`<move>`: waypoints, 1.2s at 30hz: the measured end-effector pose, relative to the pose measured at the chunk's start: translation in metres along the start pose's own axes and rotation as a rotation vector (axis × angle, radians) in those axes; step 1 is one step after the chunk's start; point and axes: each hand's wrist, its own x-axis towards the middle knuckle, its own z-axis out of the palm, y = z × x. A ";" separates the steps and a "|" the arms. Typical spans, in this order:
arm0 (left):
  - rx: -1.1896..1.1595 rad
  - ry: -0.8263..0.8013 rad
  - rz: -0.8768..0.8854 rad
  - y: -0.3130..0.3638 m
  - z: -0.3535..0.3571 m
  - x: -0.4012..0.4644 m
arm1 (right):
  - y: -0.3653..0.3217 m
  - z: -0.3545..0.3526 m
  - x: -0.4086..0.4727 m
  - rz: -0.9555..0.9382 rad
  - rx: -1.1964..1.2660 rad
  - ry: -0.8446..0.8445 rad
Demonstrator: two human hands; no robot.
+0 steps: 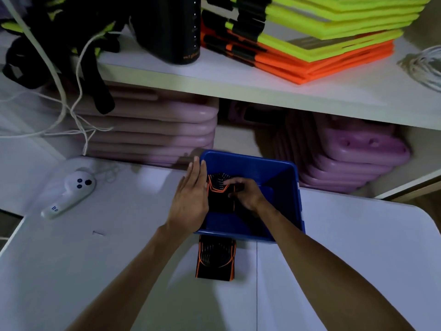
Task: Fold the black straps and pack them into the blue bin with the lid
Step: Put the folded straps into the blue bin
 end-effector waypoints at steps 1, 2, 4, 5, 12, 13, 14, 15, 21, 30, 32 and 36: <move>-0.009 0.008 -0.006 0.001 0.001 0.000 | 0.002 0.002 0.003 -0.009 -0.062 0.017; -0.015 0.016 -0.011 0.001 0.002 0.000 | 0.003 0.004 0.004 -0.016 -0.138 0.034; -0.031 0.018 -0.012 0.001 0.003 0.000 | 0.001 0.006 0.003 -0.048 -0.255 0.059; -0.052 0.017 -0.010 0.001 0.003 0.000 | 0.000 0.006 0.002 -0.070 -0.290 0.064; -0.336 0.118 -0.084 0.000 -0.017 -0.022 | -0.023 -0.007 -0.051 -0.160 -0.285 0.209; -0.334 0.153 -0.069 0.001 -0.018 -0.035 | -0.027 -0.008 -0.070 -0.211 -0.283 0.254; -0.329 0.197 -0.051 0.001 -0.018 -0.050 | -0.029 -0.008 -0.091 -0.270 -0.266 0.303; -0.320 0.241 -0.041 0.001 -0.017 -0.064 | -0.031 -0.006 -0.115 -0.330 -0.226 0.359; -0.292 0.268 -0.091 -0.006 0.007 -0.140 | 0.018 0.027 -0.208 -0.225 -0.004 0.397; -0.288 -0.116 0.170 -0.001 0.033 -0.160 | 0.059 0.059 -0.176 0.248 0.078 0.213; -0.291 -0.084 0.184 -0.003 0.037 -0.162 | 0.056 0.062 -0.170 0.299 0.132 0.222; -0.276 -0.051 0.179 0.003 0.039 -0.172 | 0.052 0.055 -0.173 0.358 0.291 0.196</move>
